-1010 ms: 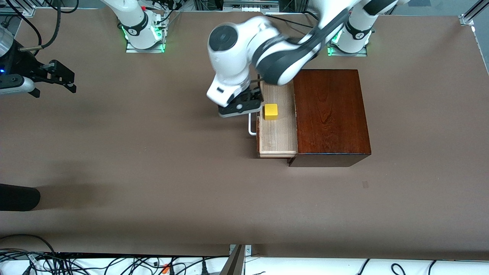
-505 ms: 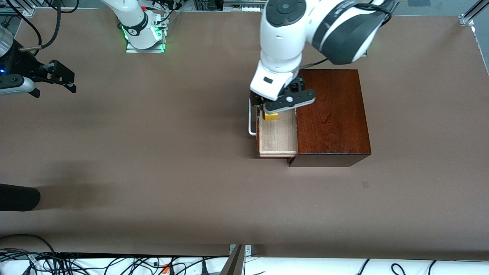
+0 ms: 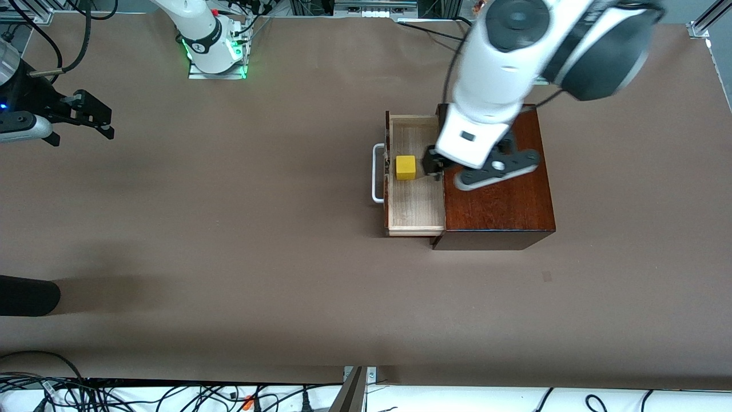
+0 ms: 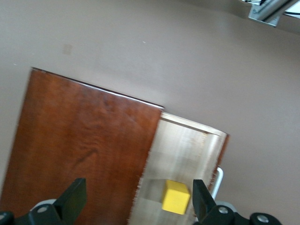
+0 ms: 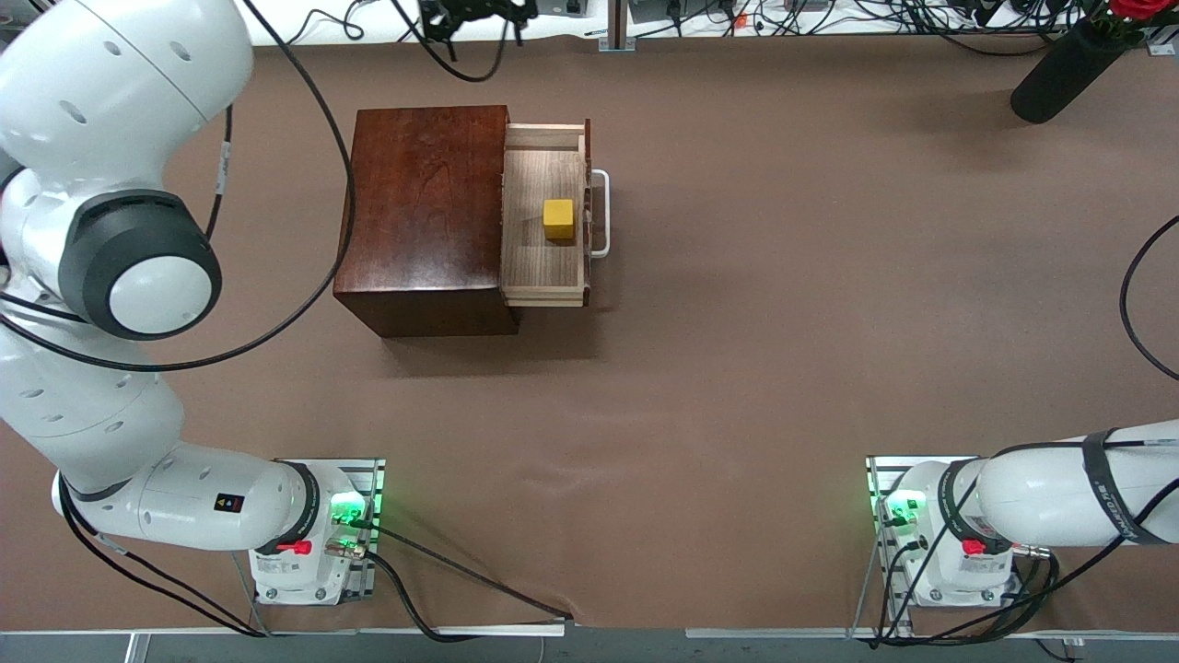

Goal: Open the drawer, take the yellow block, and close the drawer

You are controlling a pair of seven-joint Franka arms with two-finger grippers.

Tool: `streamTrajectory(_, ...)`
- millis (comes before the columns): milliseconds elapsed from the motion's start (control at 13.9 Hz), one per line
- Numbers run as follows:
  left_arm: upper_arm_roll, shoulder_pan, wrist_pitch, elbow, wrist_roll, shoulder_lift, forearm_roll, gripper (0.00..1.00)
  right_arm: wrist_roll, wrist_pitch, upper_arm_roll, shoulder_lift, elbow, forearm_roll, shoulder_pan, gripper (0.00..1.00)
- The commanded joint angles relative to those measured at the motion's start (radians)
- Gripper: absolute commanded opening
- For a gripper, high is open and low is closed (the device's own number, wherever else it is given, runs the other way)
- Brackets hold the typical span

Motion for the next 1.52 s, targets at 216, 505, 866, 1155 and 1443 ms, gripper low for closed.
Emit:
streamTrajectory(216, 0.052, 0.136, -0.045, -0.067, 0.270, -0.119, -0.100, 1.00, 0.000, -0.002, 0.006, 0.001, 0.007, -0.002, -0.009, 1.00)
streamTrajectory(505, 0.363, 0.016, -0.039, -0.228, 0.541, -0.292, -0.254, 1.00, 0.000, -0.008, 0.004, 0.001, 0.007, -0.002, -0.009, 1.00)
streamTrajectory(866, 0.545, -0.043, -0.036, -0.348, 0.769, -0.397, -0.272, 1.00, -0.002, -0.001, -0.001, 0.001, 0.007, -0.002, -0.009, 1.00)
streamTrajectory(1155, 0.591, -0.026, -0.029, -0.337, 0.841, -0.389, -0.306, 1.00, 0.000, -0.002, -0.001, 0.001, 0.007, -0.001, -0.009, 1.00)
streamTrajectory(1443, 0.591, 0.012, -0.026, -0.331, 0.893, -0.385, -0.306, 1.00, 0.000, -0.002, -0.001, 0.001, 0.007, -0.001, -0.009, 1.00)
